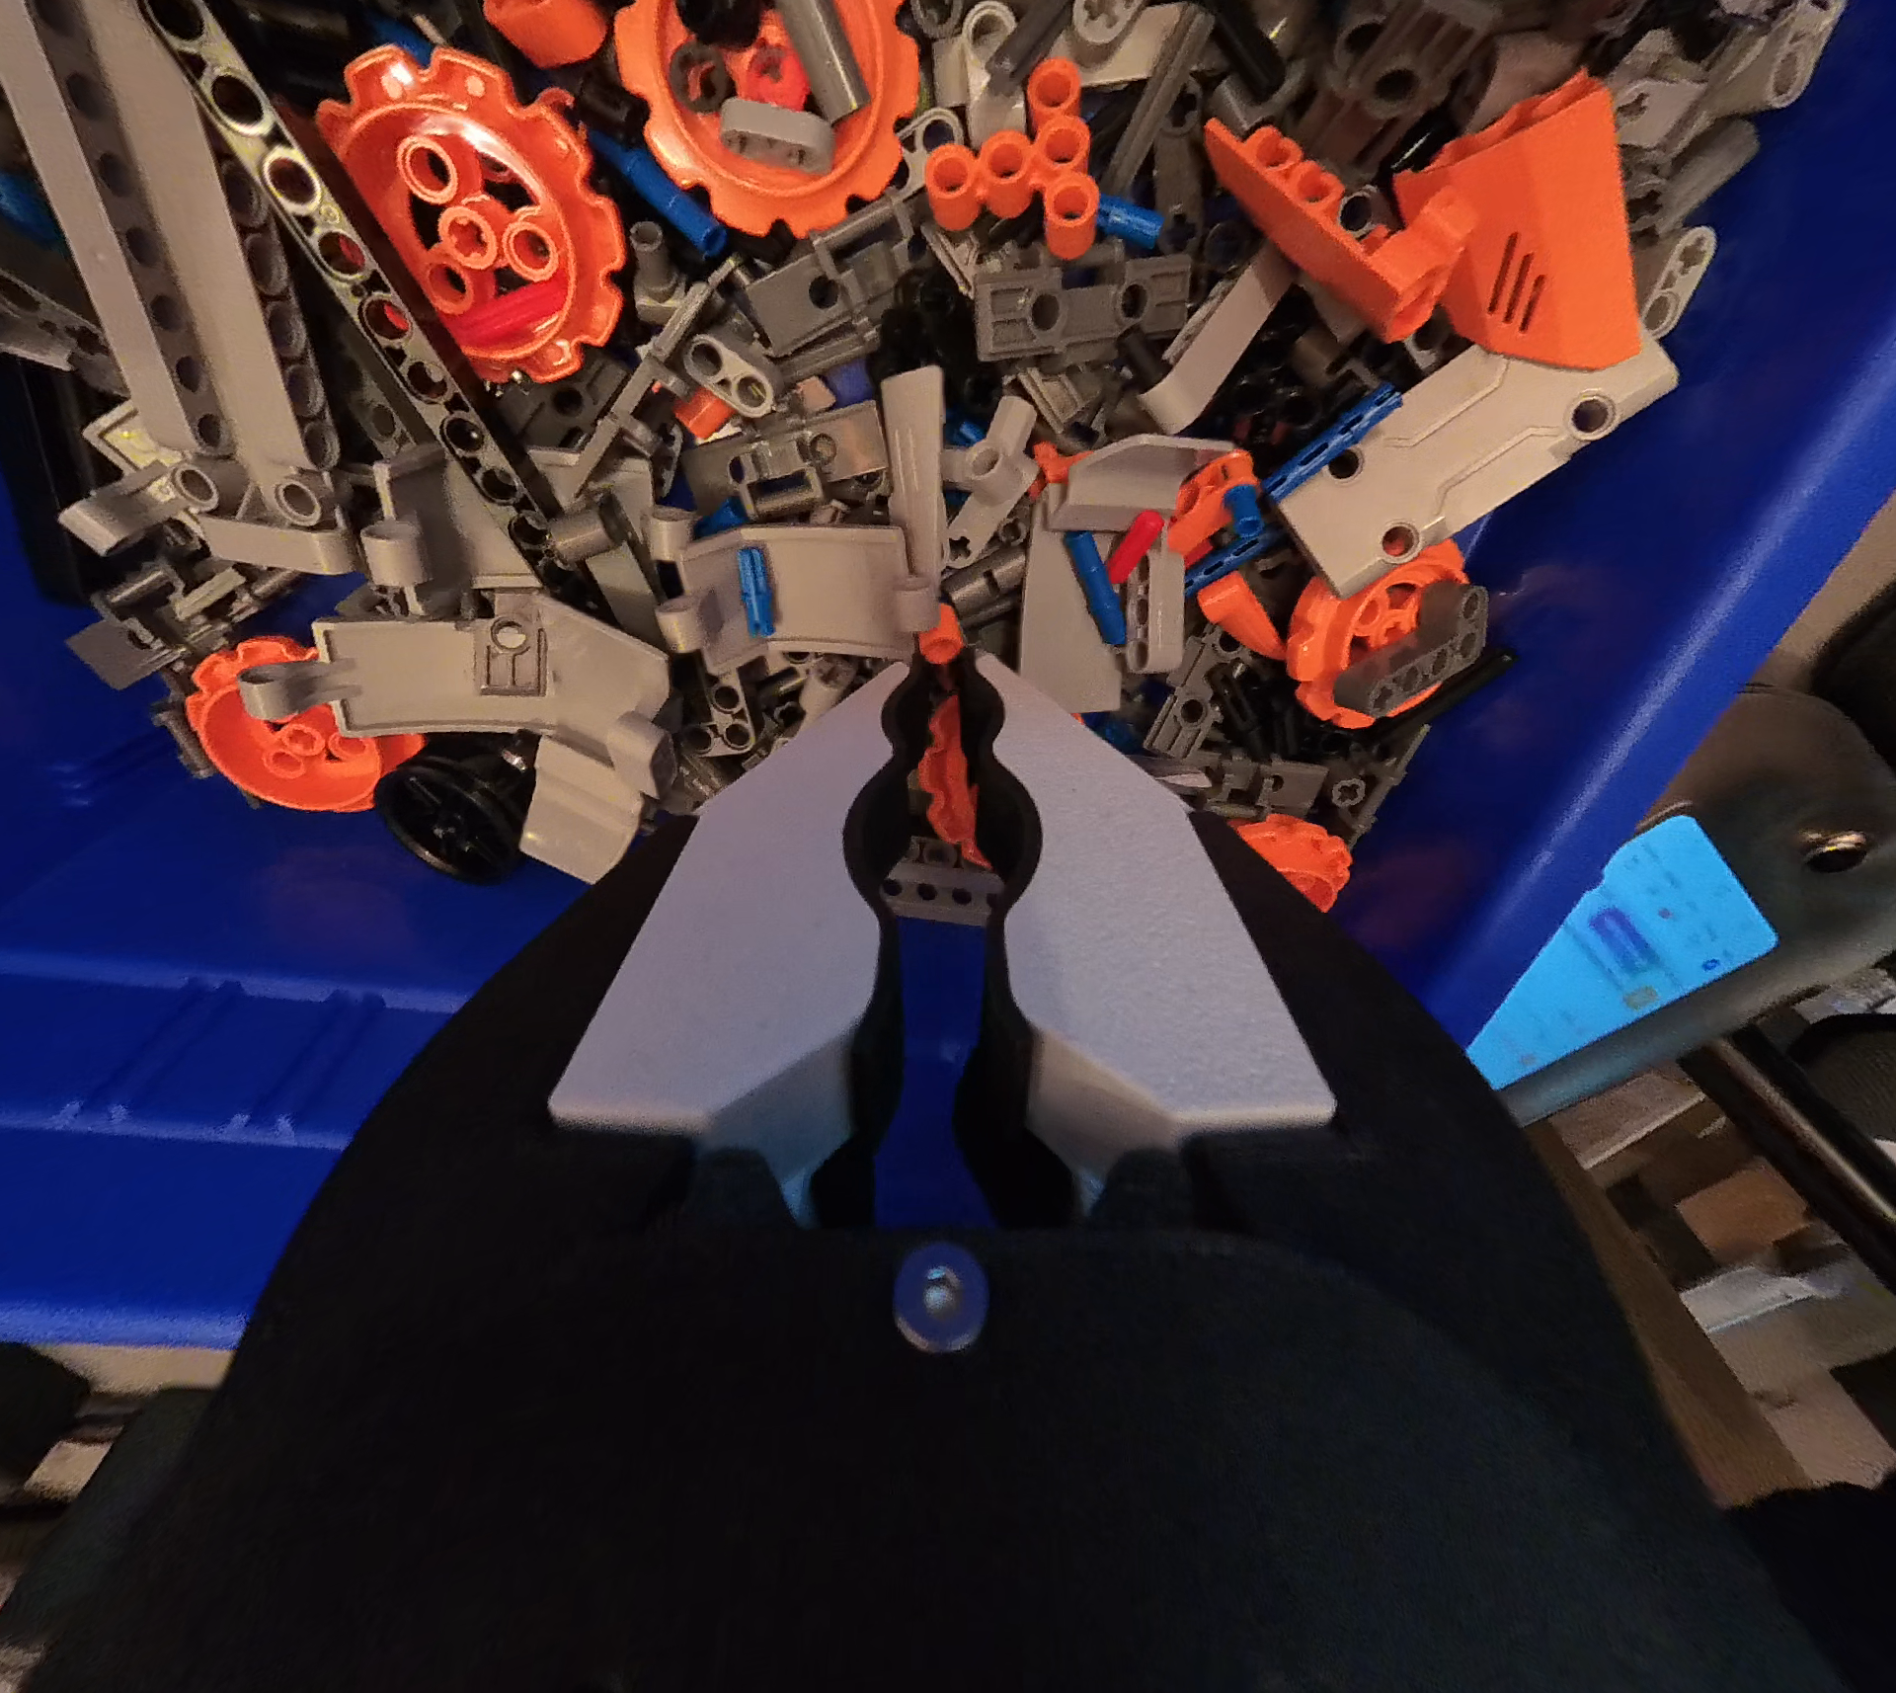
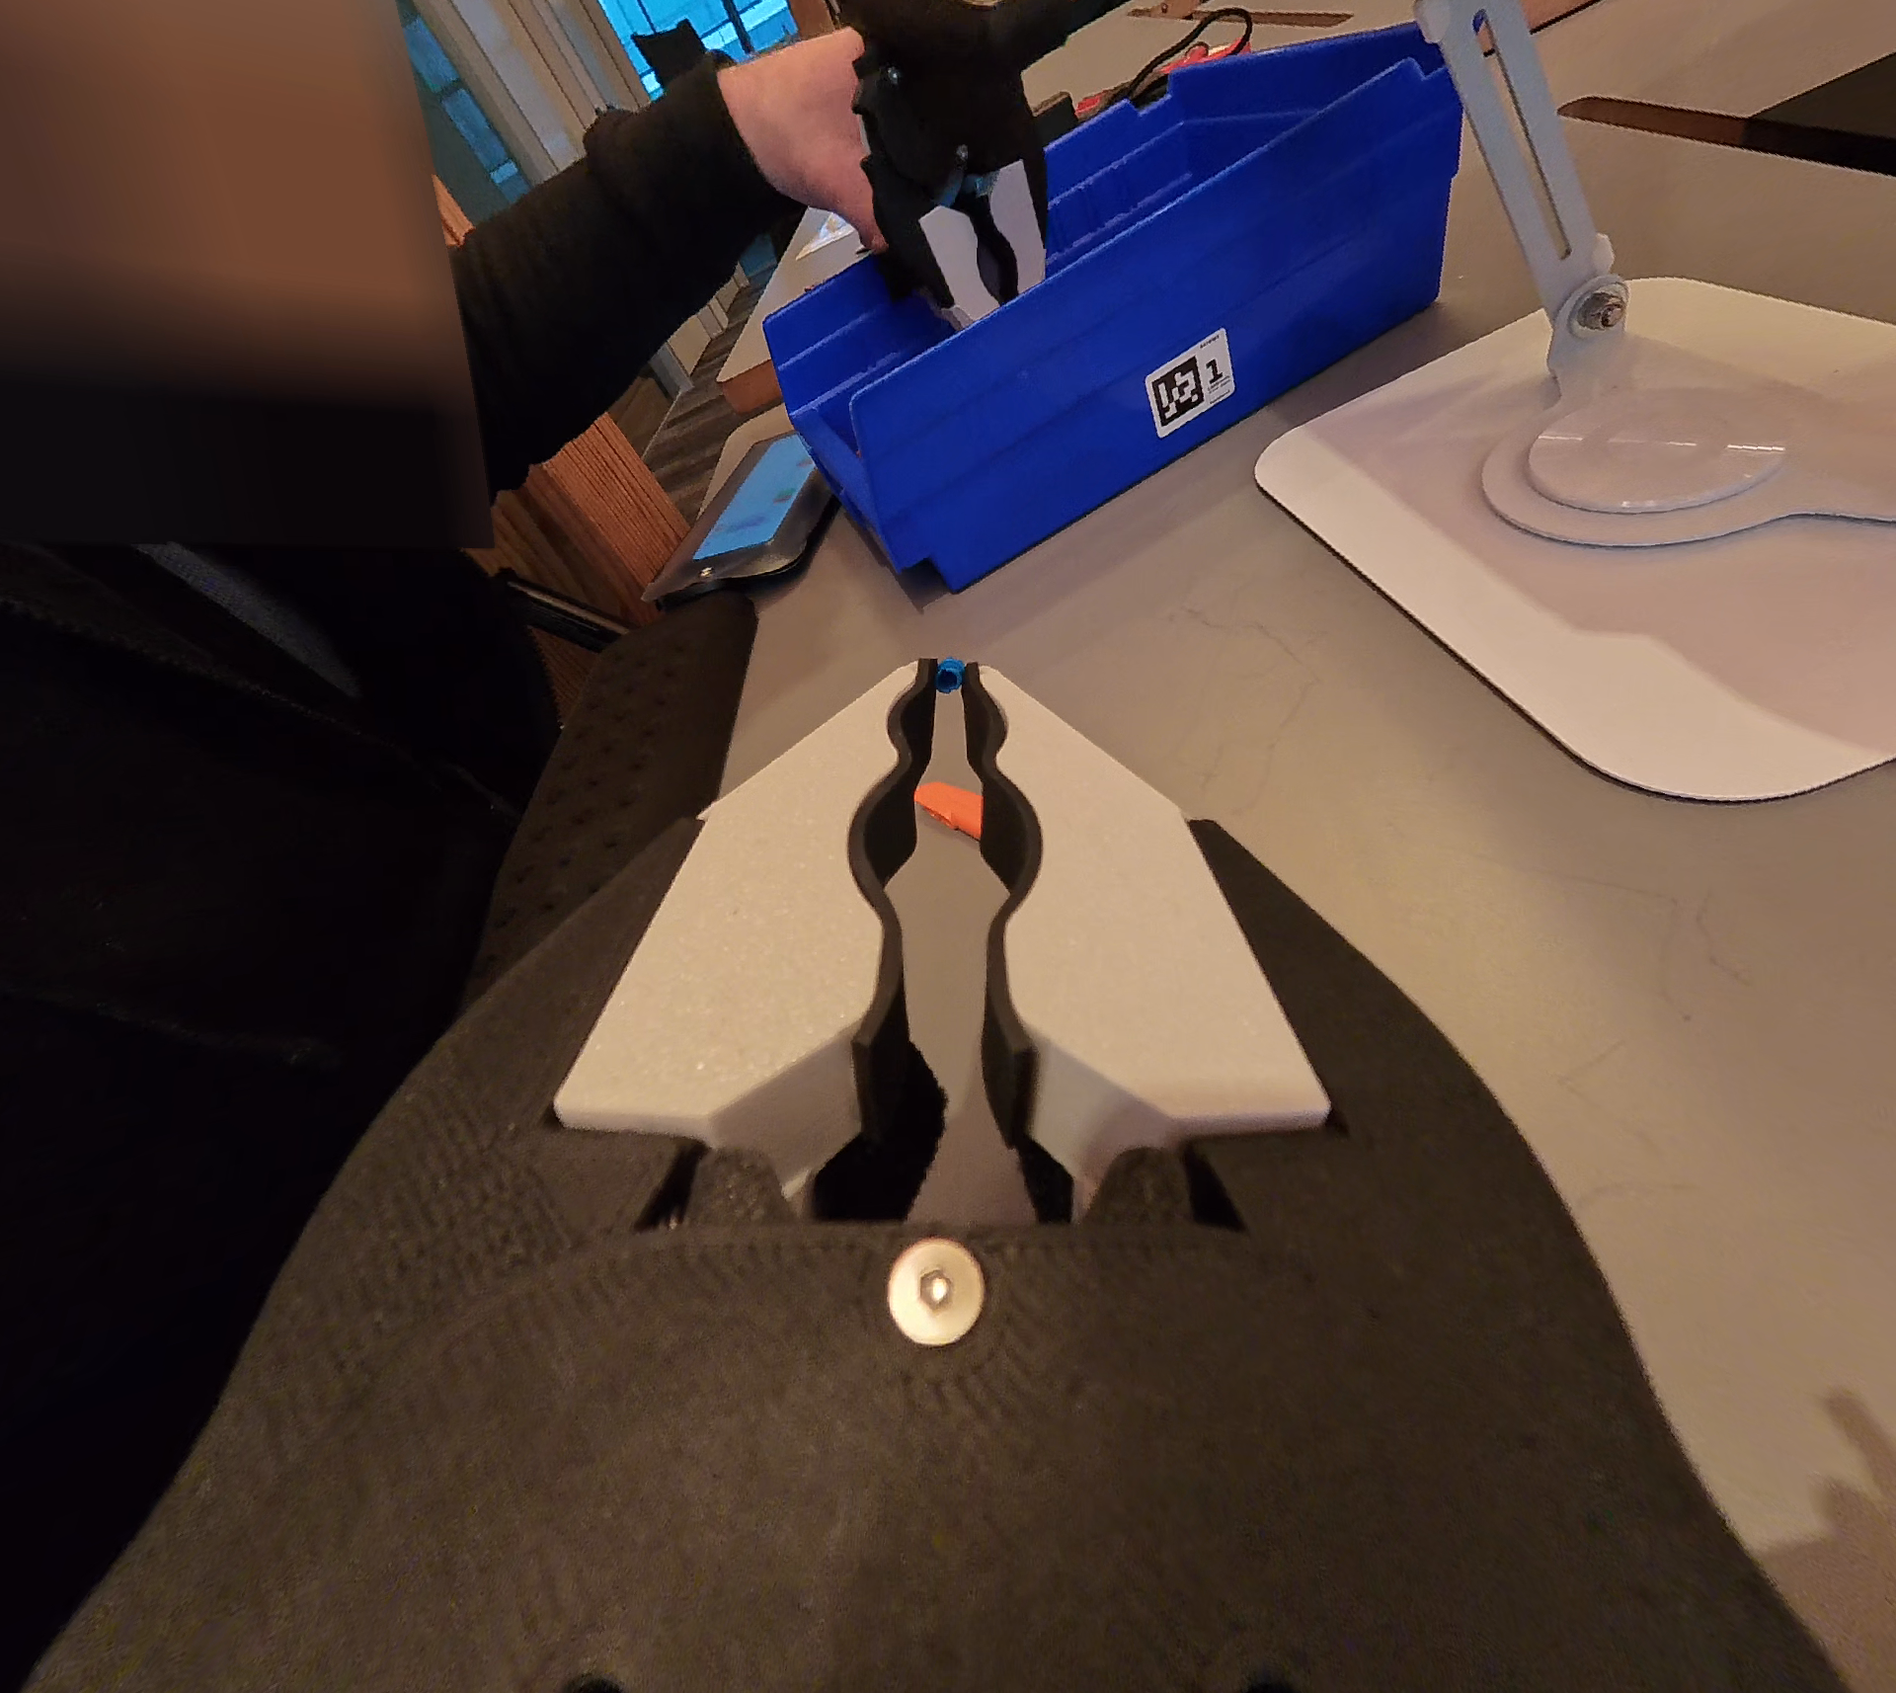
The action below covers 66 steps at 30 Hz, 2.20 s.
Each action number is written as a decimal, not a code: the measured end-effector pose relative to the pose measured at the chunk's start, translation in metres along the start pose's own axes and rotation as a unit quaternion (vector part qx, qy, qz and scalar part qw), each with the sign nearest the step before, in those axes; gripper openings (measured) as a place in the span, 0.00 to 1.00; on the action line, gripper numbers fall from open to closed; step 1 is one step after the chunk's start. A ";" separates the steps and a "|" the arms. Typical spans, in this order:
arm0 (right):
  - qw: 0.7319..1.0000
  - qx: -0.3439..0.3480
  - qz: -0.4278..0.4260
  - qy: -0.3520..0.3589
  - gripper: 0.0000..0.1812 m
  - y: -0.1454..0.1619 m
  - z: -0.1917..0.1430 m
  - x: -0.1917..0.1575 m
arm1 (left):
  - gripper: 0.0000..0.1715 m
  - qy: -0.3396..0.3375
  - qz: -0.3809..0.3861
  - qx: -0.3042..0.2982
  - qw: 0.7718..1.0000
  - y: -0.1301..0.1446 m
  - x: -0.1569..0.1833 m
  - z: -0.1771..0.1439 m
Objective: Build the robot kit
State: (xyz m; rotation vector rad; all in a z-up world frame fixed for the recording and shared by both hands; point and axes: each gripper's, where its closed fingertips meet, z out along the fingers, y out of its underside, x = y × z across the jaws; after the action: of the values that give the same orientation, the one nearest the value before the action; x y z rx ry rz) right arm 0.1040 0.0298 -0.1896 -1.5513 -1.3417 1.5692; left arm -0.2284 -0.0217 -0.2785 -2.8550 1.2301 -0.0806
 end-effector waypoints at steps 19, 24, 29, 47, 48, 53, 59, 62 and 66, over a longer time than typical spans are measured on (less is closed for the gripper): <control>1.000 0.003 0.000 -0.001 0.02 -0.001 0.000 -0.001 | 0.02 0.064 0.062 0.147 0.985 -0.059 0.071 -0.079; 1.000 0.004 -0.001 -0.002 0.01 -0.002 -0.001 -0.001 | 0.02 0.078 0.121 0.135 0.980 -0.094 0.132 -0.069; 1.000 0.006 -0.004 -0.004 0.01 -0.003 -0.001 -0.004 | 0.00 0.069 0.144 0.128 0.979 -0.120 0.158 -0.050; 1.000 0.003 0.001 -0.001 0.02 -0.001 0.000 0.000 | 0.06 0.001 0.021 0.095 0.995 -0.030 0.055 -0.072; 1.000 0.001 0.001 -0.001 0.02 0.000 0.000 0.000 | 0.07 0.008 0.024 0.077 0.997 -0.023 0.056 -0.065; 1.000 -0.003 0.002 0.001 0.02 0.002 0.001 0.002 | 0.09 0.014 0.031 0.002 0.999 -0.008 0.053 -0.026; 1.000 -0.003 0.004 0.001 0.02 0.003 0.001 0.002 | 0.10 0.020 0.055 -0.051 0.997 -0.008 0.052 0.001; 1.000 -0.003 0.004 0.001 0.02 0.003 0.001 0.002 | 0.11 0.034 0.049 -0.060 0.996 -0.009 0.053 0.006; 1.000 -0.002 0.005 0.000 0.01 0.002 0.001 0.002 | 0.10 0.039 0.044 -0.063 0.996 -0.007 0.054 0.005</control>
State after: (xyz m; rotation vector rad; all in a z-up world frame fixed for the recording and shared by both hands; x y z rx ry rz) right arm 0.1033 0.0306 -0.1926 -1.5618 -1.3396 1.5738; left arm -0.1857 -0.0562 -0.2814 -2.9241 1.4245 -0.1157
